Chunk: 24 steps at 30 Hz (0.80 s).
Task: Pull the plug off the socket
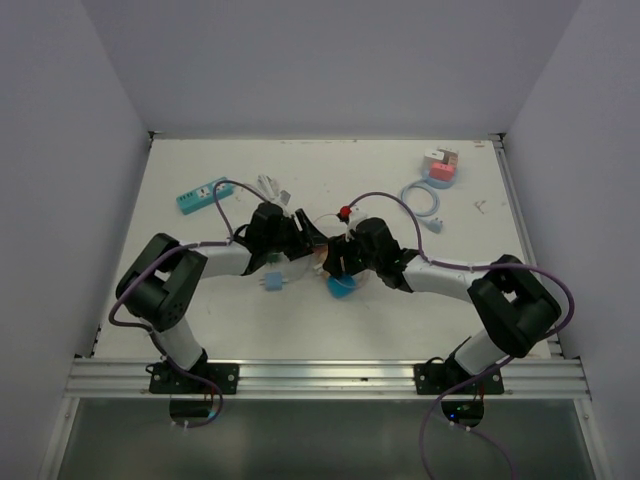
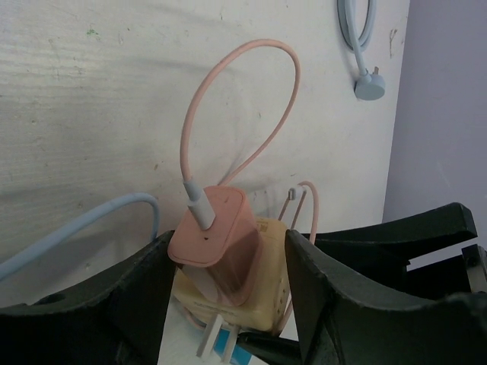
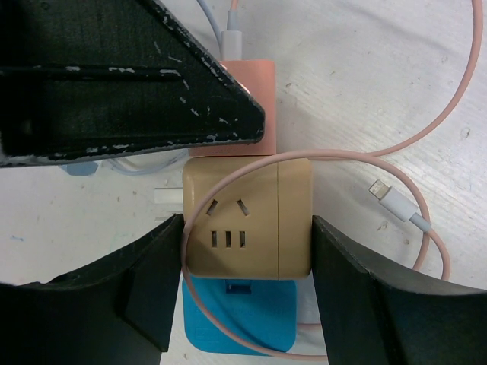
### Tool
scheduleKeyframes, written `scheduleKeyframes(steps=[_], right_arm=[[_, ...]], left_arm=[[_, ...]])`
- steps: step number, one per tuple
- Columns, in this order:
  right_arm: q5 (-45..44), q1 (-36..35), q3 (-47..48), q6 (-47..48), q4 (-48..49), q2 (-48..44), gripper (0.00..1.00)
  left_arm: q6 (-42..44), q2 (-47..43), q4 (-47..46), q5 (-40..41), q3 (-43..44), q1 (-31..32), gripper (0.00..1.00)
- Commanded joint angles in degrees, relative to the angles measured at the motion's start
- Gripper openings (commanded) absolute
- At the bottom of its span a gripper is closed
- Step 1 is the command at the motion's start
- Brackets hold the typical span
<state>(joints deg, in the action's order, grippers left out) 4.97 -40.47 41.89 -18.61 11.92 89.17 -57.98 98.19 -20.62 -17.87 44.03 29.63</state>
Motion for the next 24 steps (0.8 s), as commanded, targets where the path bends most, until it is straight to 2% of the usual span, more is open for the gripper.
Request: scheduleKeyframes(steps=[1,6,9,10,12,13,14,24], right_arm=[[2.5,0.1,-0.1,-0.8,4.8,-0.2,0.0],[2.5,0.1,-0.1,-0.3,4.2,-0.1,0.0],[2.7,0.1,-0.2,-0.1,4.1,-0.2,0.0],[2.8,0.1,-0.3,-0.2,3.9,-0.3,0.0],[3.5,0.1,-0.4,-0.1,3.8,-0.7,0.0],[3.6,0.1,-0.7,0.0,3.7,-1.4,0.0],[3.6,0.0,-0.8,0.0,3.6,-1.4,0.0],[1.9,0.0,0.0,1.4,-2.9,-2.3,0.0]], left_arm=[[-2.1,1.1,-6.3,-0.5,-0.3,-0.4,0.61],[-2.7,1.2,-8.8,0.0,-1.3,-0.7,0.45],[-3.2,0.3,-10.5,0.7,-2.3,-1.1,0.31],[-3.3,0.2,-11.1,0.8,-2.5,-1.5,0.22],[-3.8,-0.5,-11.7,1.3,-3.2,-1.9,0.14],[-4.1,-0.9,-12.9,1.9,-3.6,-2.4,0.04],[-4.4,-1.2,-13.8,2.1,-4.5,-2.6,0.0],[-4.8,-2.9,-20.1,9.2,-6.5,-4.7,0.0]])
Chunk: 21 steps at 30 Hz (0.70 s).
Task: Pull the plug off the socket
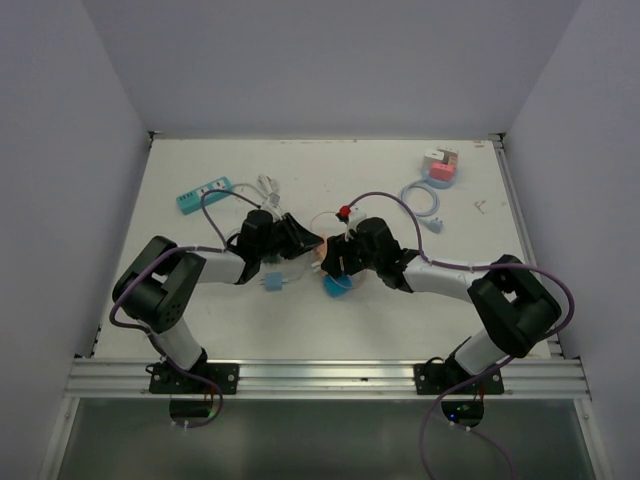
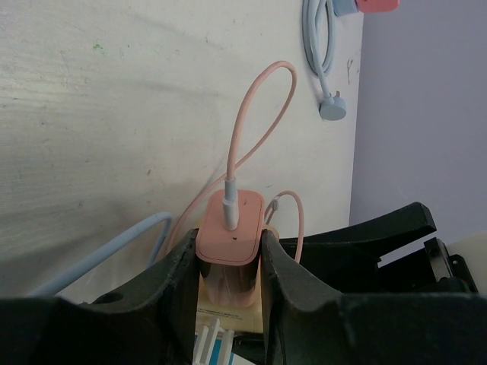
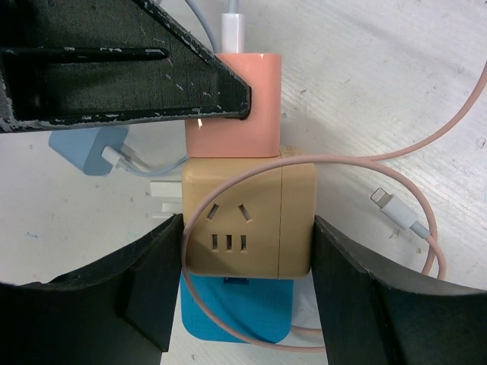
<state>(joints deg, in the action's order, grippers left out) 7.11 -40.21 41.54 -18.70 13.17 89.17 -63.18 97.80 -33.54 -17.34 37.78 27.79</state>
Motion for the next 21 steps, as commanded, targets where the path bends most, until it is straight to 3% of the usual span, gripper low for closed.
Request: scheduleKeyframes(steps=[1,8,15,21], right_arm=[[-0.7,-0.5,1.0,1.9,-6.0,-2.2,0.0],[-2.6,-0.9,3.5,2.2,-14.6,-0.9,0.0],[-2.3,-1.8,4.1,3.0,-16.7,-1.0,0.0],[-2.2,-2.2,4.0,3.1,-18.7,-2.3,0.0]], left_arm=[[0.5,-2.6,-7.5,9.9,-0.3,-3.2,0.0],[1.4,-3.0,-7.9,14.5,2.1,-3.9,0.0],[-3.5,-0.2,-11.5,16.7,3.5,-5.0,0.0],[-2.7,0.6,-13.0,17.1,4.5,-6.9,0.0]])
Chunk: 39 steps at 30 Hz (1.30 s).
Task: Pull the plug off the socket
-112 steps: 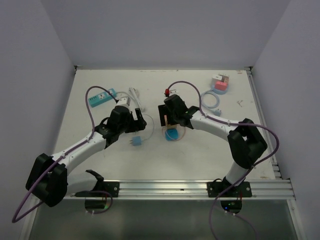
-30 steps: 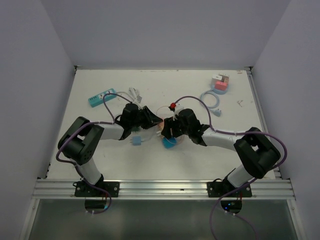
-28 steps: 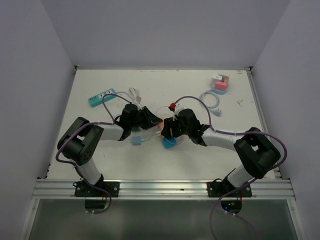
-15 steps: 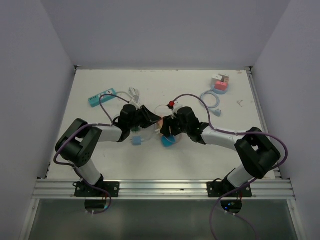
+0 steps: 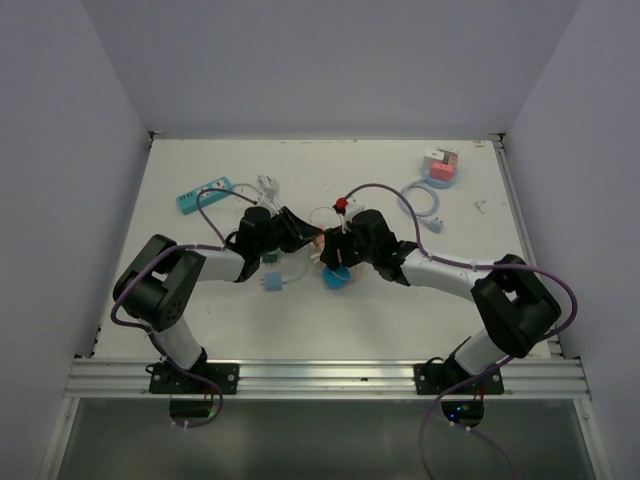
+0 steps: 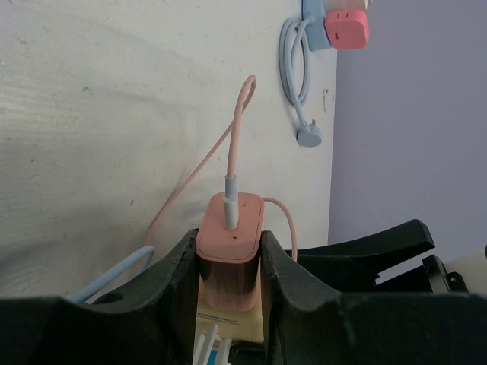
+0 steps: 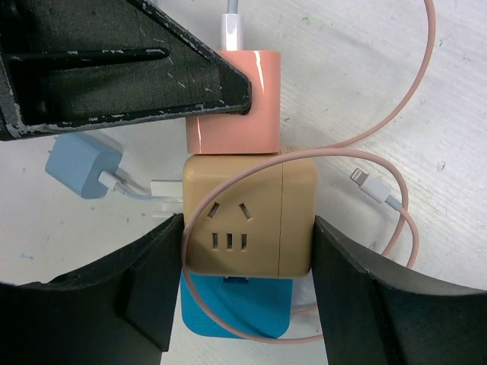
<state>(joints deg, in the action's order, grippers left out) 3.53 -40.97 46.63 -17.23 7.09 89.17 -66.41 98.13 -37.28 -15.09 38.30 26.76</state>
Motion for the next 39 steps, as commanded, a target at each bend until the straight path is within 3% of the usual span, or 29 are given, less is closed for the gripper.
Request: scheduleKeyframes(steps=[1,17,26,32,39], right_arm=[[1.3,-1.5,-1.1,1.6,-13.3,-2.5,0.0],[1.1,-3.2,-0.2,0.5,-19.9,-10.9,0.0],[-1.2,-3.2,0.1,0.4,-18.2,-12.0,0.0],[-6.7,-3.1,1.4,0.1,-15.4,-9.8,0.0],[-12.8,-2.4,4.8,-0.8,-10.0,-4.0,0.0]], left_arm=[[0.8,0.3,-9.3,14.8,4.1,-6.3,0.0],[-0.3,4.0,-12.1,19.4,6.6,-8.7,0.0],[3.6,6.8,-10.4,13.2,9.9,-8.7,0.0],[10.9,7.1,-4.0,6.7,10.8,-8.7,0.24],[17.0,1.5,6.4,3.1,6.4,-8.6,0.34]])
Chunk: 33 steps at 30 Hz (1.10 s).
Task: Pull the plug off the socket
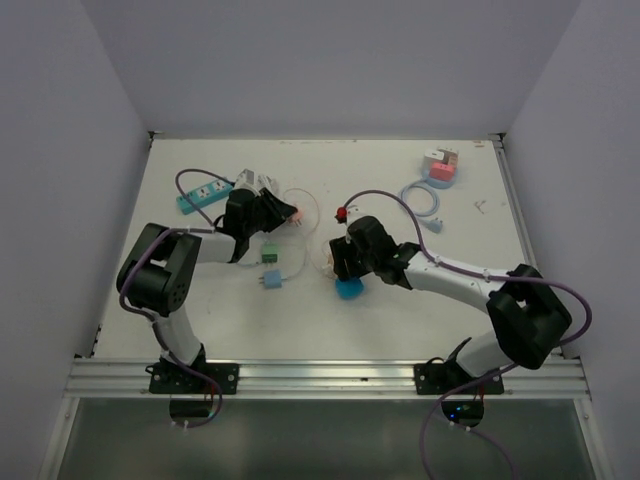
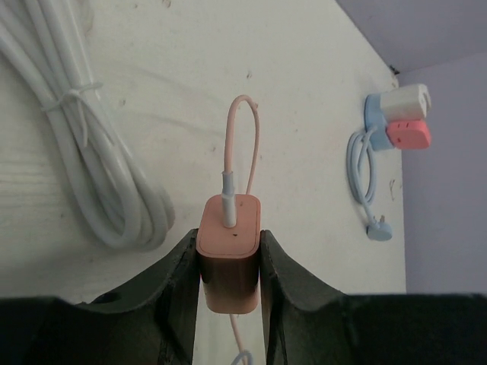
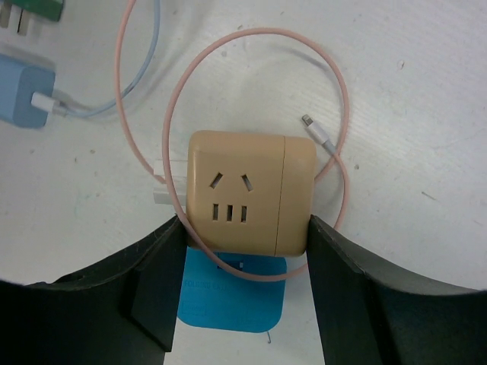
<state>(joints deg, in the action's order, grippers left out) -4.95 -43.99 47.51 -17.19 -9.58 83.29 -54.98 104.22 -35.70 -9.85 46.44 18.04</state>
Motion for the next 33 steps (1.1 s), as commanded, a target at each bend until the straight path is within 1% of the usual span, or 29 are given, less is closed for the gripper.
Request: scheduleKeyframes(steps=[1,2,4,6,7,9,10,12,13,15,16,17,20,21,23,25,26,27,30,33], right_arm=[[-4.5,0.7,4.4,-1.0,6.9,2.7,0.0],[-4.5,1.0,5.1,-1.3,7.0,3.5,0.0],[-4.6,1.1,6.5,-1.5,8.3,6.1,0.0],[-4.5,1.1,7.0,-1.3,9.3,7.6,0.0],[-4.1,1.1,7.1,-1.0,11.0,8.9,0.0],[-2.8,1.0,7.9,0.7,11.9,10.0,0.0],[-1.9,1.1,8.2,1.1,11.9,10.7,0.0],[-0.2,1.0,8.9,1.8,11.7,11.9,0.0],[2.1,1.0,9.1,1.9,11.6,12.1,0.1],[3.5,0.9,9.4,2.0,11.0,12.3,0.24],[3.8,1.0,9.5,1.8,10.7,12.1,0.38],[3.8,0.9,9.5,1.5,10.6,11.6,0.46],[2.6,1.0,9.8,0.8,9.8,11.1,0.6],[1.9,1.0,10.1,0.6,7.8,10.6,0.61],[-1.2,1.0,10.1,0.3,6.9,10.1,0.63],[-2.1,1.0,9.8,0.4,5.6,9.2,0.65],[-2.5,1.0,9.5,0.5,5.4,8.8,0.68],[-2.4,1.0,9.4,0.7,4.8,8.5,0.74],[-0.7,1.0,8.7,1.4,4.4,7.0,0.84],[0.8,1.0,8.1,2.2,3.9,5.2,0.86]], left_arm=[[6.2,-5.6,5.9,-2.3,-2.2,0.2,0.36],[7.7,-6.0,7.0,-2.4,-2.5,0.2,0.4],[9.2,-7.3,10.2,-3.2,-2.8,0.2,0.41],[10.8,-8.2,12.7,-4.0,-3.6,0.2,0.47],[11.1,-9.6,13.0,-4.0,-4.2,0.2,0.52],[12.1,-11.4,14.3,-4.1,-5.5,0.2,0.58],[12.4,-12.8,15.1,-4.0,-5.5,0.2,0.62],[13.8,-14.3,17.9,-4.1,-5.5,0.2,0.65],[14.5,-15.9,18.7,-4.1,-5.5,0.2,0.68],[15.1,-17.6,20.8,-4.2,-6.1,0.2,0.7],[15.4,-19.2,21.3,-4.2,-6.2,0.2,0.72],[16.0,-20.1,22.6,-4.6,-6.3,0.2,0.74],[17.4,-23.0,24.6,-5.3,-6.9,0.5,0.75],[18.0,-23.6,25.1,-5.5,-7.1,0.7,0.75],[19.7,-25.4,26.4,-5.9,-7.5,1.2,0.76],[21.7,-27.1,26.9,-5.5,-8.2,1.6,0.77],[22.3,-27.6,27.0,-5.3,-8.6,2.1,0.78],[22.8,-28.3,27.0,-5.2,-9.6,2.3,0.79],[24.5,-30.7,26.8,-5.5,-11.3,2.8,0.81],[26.3,-32.7,26.7,-5.4,-12.3,3.5,0.83]])
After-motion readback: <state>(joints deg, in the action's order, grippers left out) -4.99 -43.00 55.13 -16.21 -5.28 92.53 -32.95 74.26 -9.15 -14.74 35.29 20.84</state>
